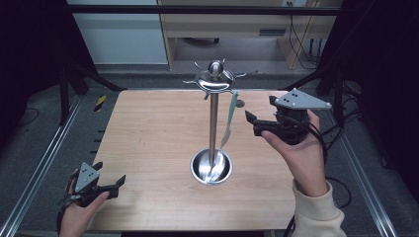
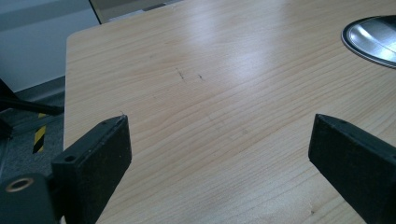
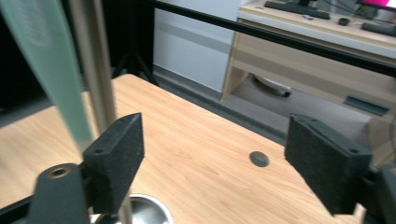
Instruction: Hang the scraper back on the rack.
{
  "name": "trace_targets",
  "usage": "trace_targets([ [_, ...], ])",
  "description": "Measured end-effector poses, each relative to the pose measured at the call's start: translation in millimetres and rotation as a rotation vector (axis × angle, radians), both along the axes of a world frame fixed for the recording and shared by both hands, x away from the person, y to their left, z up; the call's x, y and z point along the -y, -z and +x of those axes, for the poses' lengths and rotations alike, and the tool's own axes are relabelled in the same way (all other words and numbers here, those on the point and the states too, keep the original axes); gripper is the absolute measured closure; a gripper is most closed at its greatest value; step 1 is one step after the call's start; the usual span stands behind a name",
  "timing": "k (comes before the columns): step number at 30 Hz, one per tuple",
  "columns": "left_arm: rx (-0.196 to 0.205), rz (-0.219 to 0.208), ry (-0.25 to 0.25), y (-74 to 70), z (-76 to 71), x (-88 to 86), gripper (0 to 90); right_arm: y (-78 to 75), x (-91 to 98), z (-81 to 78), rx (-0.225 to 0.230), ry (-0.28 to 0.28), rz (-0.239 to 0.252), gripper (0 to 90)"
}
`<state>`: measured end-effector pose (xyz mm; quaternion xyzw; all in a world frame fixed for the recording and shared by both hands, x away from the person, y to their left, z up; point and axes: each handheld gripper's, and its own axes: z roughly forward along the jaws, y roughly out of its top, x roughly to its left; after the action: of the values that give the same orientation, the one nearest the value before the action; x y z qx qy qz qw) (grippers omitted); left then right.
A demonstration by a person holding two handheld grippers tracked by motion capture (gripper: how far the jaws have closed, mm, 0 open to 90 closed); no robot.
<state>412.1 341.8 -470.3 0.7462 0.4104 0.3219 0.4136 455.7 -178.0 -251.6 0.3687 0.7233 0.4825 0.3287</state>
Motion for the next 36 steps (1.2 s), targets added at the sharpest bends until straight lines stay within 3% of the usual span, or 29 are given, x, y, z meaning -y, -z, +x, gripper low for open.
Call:
trace_targets([
  [11,-0.004,0.002,0.002,0.5,-0.4,0.7,5.7,23.7,5.2,8.6,-0.001,0.046,-0.002,12.4],
  [15,-0.003,0.003,0.003,0.3,-0.7,1.0,5.7,35.3,7.0,11.7,-0.023,0.044,0.005,9.7],
  [19,-0.004,0.003,0.001,0.5,-0.9,0.4,5.7,46.9,14.6,15.4,-0.036,0.077,0.001,8.2],
  [25,-0.001,-0.001,0.0,0.1,-0.7,0.6,5.7,78.8,23.0,18.3,-0.077,0.125,0.021,7.2],
  [31,0.001,0.002,0.0,0.3,-0.8,0.8,5.8,112.1,23.2,20.6,-0.157,0.14,-0.009,8.9],
  [33,-0.001,0.001,-0.003,0.8,-0.3,0.2,5.8,124.5,25.2,17.5,-0.162,0.126,-0.016,9.3],
  [36,-0.001,0.001,-0.004,0.9,0.0,0.3,5.8,139.9,31.5,14.1,-0.198,0.127,-0.007,10.3],
])
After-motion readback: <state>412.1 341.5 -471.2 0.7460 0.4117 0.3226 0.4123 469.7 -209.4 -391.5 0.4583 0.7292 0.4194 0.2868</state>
